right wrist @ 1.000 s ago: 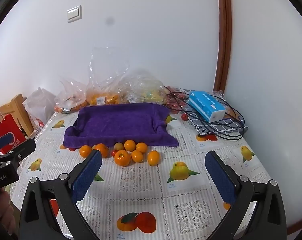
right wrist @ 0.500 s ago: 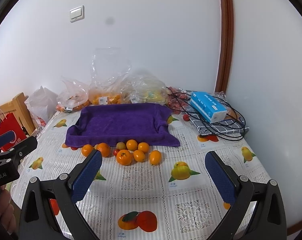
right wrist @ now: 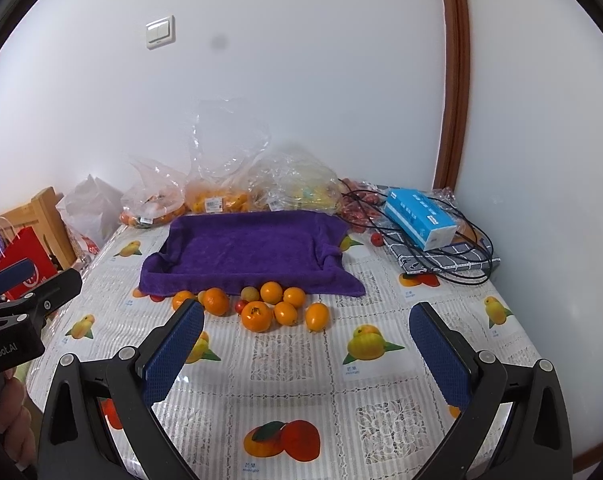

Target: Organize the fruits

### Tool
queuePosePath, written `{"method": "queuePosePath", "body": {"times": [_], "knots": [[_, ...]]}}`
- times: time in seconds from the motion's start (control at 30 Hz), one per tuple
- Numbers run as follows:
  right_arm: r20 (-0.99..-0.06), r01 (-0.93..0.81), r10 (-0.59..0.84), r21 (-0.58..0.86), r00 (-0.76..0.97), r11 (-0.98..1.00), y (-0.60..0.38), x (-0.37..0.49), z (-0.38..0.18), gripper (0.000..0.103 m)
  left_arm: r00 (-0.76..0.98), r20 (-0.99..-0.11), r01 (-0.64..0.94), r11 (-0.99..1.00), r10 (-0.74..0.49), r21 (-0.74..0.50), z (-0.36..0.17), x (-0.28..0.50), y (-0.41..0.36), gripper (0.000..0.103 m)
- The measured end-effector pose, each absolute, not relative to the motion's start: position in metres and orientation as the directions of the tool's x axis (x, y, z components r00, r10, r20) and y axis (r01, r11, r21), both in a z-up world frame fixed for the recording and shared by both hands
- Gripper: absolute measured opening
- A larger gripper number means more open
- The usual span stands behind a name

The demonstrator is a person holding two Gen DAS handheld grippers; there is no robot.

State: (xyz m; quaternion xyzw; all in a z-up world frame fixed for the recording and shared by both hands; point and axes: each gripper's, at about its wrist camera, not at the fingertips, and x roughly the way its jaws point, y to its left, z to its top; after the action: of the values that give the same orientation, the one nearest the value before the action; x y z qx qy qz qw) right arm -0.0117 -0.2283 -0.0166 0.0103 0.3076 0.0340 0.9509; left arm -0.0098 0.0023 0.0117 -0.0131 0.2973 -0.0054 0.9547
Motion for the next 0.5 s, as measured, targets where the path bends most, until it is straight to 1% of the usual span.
{"method": "queuePosePath", "body": {"times": [0.5], "knots": [[-0.57,-0.052,0.069,0.046,0.819,0.998,-0.23,-0.023,-0.01,0.102,0.827,-0.562,0.005,1.0,-0.018,-0.025,0.016,-0.017,0.001,0.103]]}}
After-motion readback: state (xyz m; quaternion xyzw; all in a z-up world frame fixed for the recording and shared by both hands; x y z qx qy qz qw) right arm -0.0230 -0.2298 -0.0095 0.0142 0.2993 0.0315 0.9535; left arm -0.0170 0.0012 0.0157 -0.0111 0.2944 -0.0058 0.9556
